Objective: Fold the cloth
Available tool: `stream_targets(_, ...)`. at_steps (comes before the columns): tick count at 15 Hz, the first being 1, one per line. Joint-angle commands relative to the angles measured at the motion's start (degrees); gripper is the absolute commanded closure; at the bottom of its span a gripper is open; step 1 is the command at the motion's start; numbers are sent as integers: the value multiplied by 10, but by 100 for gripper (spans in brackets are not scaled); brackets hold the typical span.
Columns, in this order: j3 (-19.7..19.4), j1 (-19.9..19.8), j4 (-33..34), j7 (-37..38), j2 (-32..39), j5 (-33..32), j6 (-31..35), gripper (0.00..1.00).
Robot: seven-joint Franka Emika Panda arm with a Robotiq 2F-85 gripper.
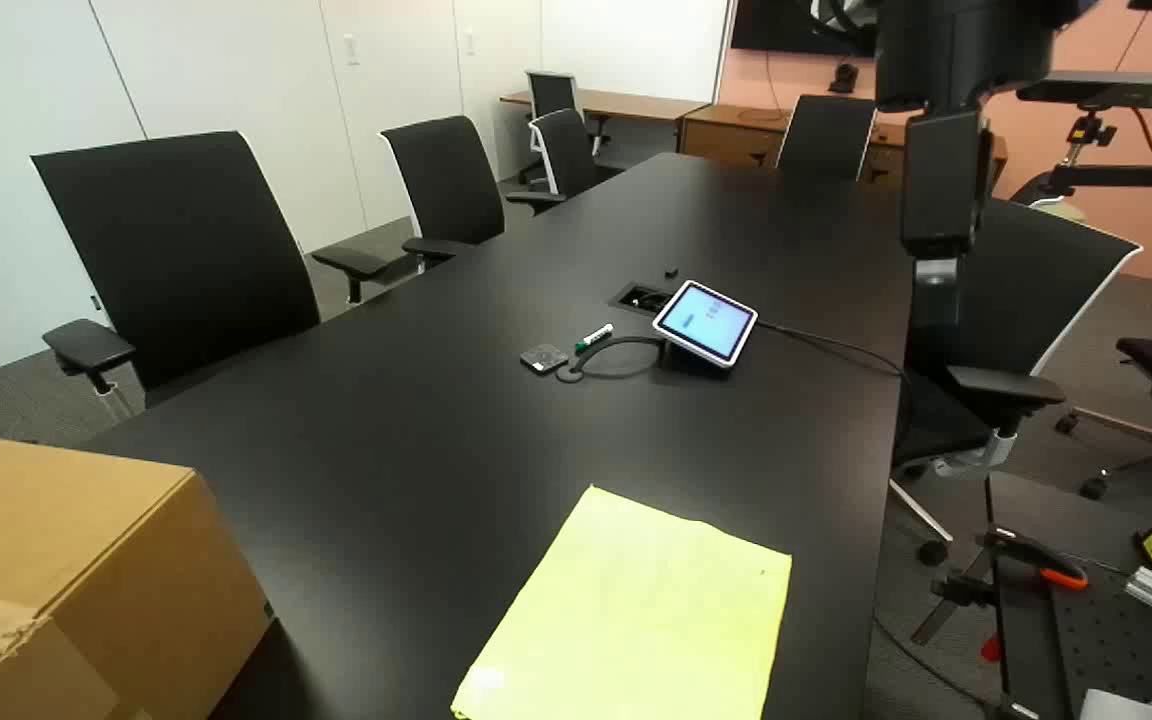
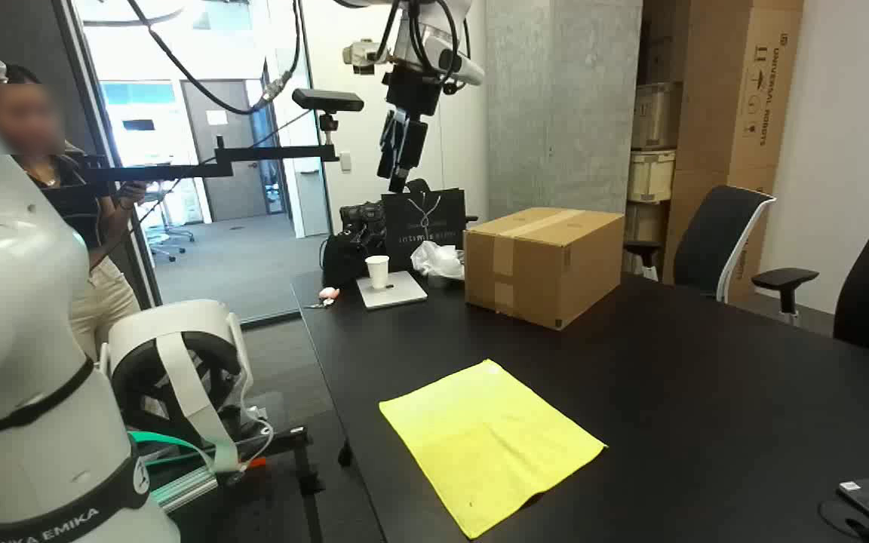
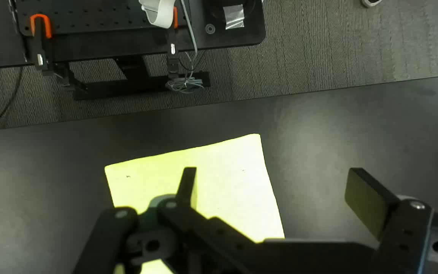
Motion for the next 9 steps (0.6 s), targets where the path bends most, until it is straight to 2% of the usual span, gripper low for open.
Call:
stream_targets(1,2,-3,3,0,0,0,-1,0)
stream_targets(5,1,-5,0,1,0,1,1,0)
stream_targets(9,-7,-15,-37,-9,10,-9,27,0)
